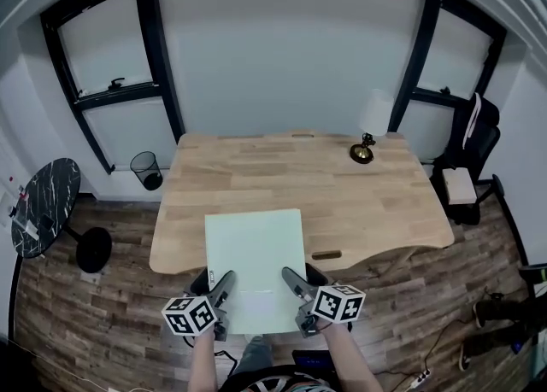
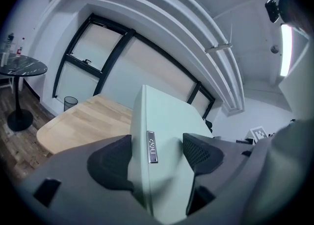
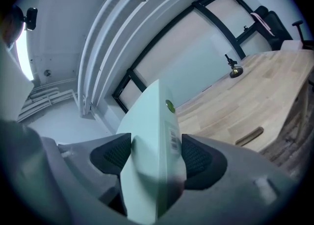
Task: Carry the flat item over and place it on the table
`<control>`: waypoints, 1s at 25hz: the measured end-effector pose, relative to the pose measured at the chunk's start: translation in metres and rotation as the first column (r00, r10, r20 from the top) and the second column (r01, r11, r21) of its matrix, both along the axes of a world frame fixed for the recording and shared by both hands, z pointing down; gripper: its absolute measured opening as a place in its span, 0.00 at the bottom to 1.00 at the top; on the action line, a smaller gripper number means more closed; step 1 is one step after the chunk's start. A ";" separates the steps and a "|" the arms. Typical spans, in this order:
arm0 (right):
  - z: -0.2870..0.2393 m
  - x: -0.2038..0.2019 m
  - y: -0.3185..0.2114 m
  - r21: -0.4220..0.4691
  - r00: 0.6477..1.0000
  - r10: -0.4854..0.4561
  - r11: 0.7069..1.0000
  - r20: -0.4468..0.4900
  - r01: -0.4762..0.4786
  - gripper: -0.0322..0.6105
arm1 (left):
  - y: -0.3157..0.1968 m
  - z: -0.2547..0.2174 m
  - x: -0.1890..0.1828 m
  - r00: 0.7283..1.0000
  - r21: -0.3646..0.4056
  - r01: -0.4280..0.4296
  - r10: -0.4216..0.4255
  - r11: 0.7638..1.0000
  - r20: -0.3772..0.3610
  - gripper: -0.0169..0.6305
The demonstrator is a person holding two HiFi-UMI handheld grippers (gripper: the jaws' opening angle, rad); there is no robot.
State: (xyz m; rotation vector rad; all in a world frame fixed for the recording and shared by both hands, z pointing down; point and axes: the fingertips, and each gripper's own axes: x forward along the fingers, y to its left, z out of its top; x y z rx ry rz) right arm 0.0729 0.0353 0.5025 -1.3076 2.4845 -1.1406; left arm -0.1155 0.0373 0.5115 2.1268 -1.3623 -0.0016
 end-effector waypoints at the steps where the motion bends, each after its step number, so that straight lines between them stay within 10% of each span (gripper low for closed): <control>1: -0.002 -0.003 -0.017 -0.002 1.000 0.010 1.000 0.000 -0.010 0.53 | -0.019 -0.001 -0.003 1.000 0.000 -0.009 0.009 1.000 -0.002 0.53; 10: 0.001 -0.031 -0.127 -0.023 0.996 0.082 0.996 0.019 -0.081 0.53 | -0.141 0.001 -0.032 0.997 -0.011 -0.073 0.073 0.997 0.005 0.53; 25: 0.004 -0.032 -0.188 -0.027 0.994 0.105 0.994 0.000 -0.105 0.53 | -0.208 0.008 -0.033 0.996 -0.016 -0.092 0.092 0.996 -0.023 0.52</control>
